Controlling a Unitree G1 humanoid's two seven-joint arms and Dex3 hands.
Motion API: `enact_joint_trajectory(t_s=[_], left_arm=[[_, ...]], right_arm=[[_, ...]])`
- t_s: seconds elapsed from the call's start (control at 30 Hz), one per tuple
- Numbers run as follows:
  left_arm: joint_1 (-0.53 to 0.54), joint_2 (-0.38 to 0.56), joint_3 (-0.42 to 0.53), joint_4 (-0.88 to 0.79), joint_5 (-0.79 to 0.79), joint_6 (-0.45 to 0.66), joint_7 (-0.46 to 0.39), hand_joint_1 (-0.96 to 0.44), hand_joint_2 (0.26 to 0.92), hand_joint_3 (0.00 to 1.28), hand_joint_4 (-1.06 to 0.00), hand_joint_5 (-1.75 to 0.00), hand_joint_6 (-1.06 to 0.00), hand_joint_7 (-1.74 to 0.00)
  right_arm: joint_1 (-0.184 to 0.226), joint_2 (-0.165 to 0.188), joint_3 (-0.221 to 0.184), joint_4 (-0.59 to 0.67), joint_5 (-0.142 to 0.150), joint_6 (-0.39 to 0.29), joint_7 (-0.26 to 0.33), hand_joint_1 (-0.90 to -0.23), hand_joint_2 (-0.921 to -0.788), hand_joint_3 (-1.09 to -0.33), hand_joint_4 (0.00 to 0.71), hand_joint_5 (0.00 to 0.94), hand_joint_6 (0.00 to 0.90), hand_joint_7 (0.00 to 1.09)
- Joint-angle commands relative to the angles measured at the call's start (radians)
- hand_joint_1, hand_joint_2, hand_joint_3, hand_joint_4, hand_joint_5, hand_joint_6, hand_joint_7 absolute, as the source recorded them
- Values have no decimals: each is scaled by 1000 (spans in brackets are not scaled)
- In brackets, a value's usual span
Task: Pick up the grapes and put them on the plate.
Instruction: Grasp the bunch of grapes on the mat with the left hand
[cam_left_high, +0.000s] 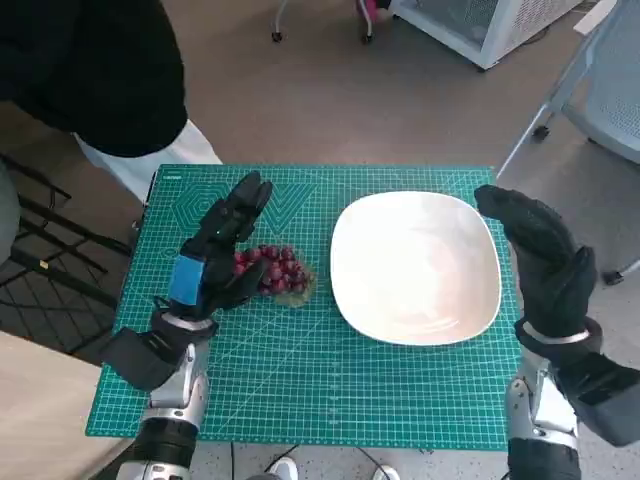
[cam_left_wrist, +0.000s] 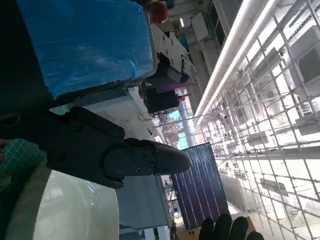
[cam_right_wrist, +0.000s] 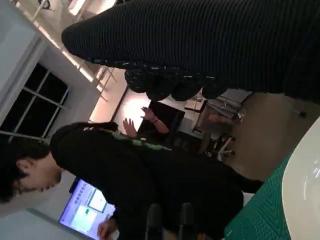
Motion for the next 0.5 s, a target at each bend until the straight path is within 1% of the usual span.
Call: enact_joint_trajectory(t_s=[0.03,0.13,0.2,0.3,0.33,0.4,0.5], left_arm=[[0,13,7,-23,-1,8,11,-595,921,255,-380,0,-410,-1],[-4,29,3,-37,28,16,25,-599,921,254,-370,0,-400,0],[-5,52,-8,-54,85,29,48,-604,921,245,-331,0,-362,0],[8,125,-37,-117,256,85,99,-626,921,195,-187,1,-222,1],[17,159,-48,-160,333,127,110,-638,921,167,-131,1,-163,1],[35,229,-70,-269,490,240,113,-662,912,111,-64,1,-80,1],[50,286,-98,-414,657,422,78,-676,864,49,-20,1,-26,1]], right_arm=[[14,0,8,14,-9,5,9,-557,-921,-682,188,2,-1,365],[13,-1,9,14,-9,6,8,-560,-921,-682,189,2,-1,366],[12,-1,9,15,-8,6,8,-562,-921,-681,190,2,-1,366],[12,-1,10,18,-9,5,8,-564,-921,-680,191,2,-1,367],[12,-1,10,19,-9,4,8,-565,-921,-679,191,2,-1,367],[12,-1,11,22,-9,3,8,-566,-921,-679,191,2,-1,367],[9,-1,11,26,-10,2,9,-566,-921,-678,191,2,-1,366]])
